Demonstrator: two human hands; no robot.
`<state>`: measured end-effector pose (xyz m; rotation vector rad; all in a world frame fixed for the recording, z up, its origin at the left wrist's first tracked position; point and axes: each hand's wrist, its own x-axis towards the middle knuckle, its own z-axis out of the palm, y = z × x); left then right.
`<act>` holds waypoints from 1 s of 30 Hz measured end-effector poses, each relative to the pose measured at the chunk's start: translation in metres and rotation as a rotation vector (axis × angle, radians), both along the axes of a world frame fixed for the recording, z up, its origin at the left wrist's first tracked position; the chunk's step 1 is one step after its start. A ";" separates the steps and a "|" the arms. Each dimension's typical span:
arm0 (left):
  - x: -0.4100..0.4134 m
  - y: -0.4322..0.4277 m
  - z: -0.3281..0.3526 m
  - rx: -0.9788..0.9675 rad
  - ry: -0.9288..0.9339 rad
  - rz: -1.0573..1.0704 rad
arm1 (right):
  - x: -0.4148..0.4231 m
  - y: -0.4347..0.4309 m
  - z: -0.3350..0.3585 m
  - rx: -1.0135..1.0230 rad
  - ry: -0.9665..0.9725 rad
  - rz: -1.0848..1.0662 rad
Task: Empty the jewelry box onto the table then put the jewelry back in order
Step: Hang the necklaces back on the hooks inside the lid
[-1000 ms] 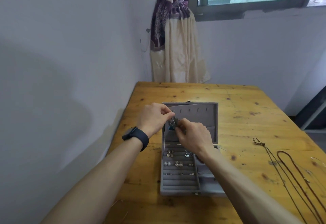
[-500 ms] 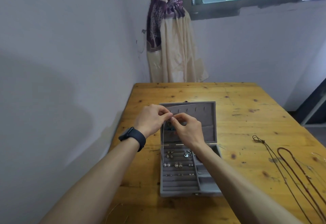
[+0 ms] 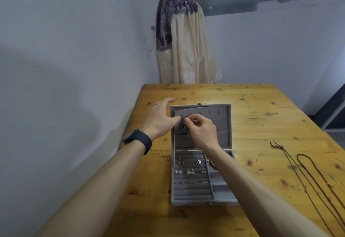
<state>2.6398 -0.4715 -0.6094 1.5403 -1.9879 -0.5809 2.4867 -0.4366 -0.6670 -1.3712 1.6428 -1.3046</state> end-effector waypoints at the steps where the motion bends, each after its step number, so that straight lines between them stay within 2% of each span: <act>1: -0.001 -0.002 -0.001 0.055 0.010 -0.021 | 0.000 -0.001 0.000 0.014 0.007 -0.001; 4: -0.004 -0.006 -0.001 0.166 0.092 -0.051 | 0.001 -0.005 0.003 0.062 0.007 -0.009; 8: -0.004 -0.009 0.000 0.183 0.162 -0.035 | 0.000 -0.008 0.007 0.100 -0.018 -0.011; 21: 0.005 -0.003 0.000 0.024 0.159 -0.041 | 0.012 -0.008 0.019 0.238 -0.069 -0.096; 30: 0.004 0.006 0.003 -0.039 0.152 -0.023 | 0.020 0.003 0.018 0.225 -0.058 -0.130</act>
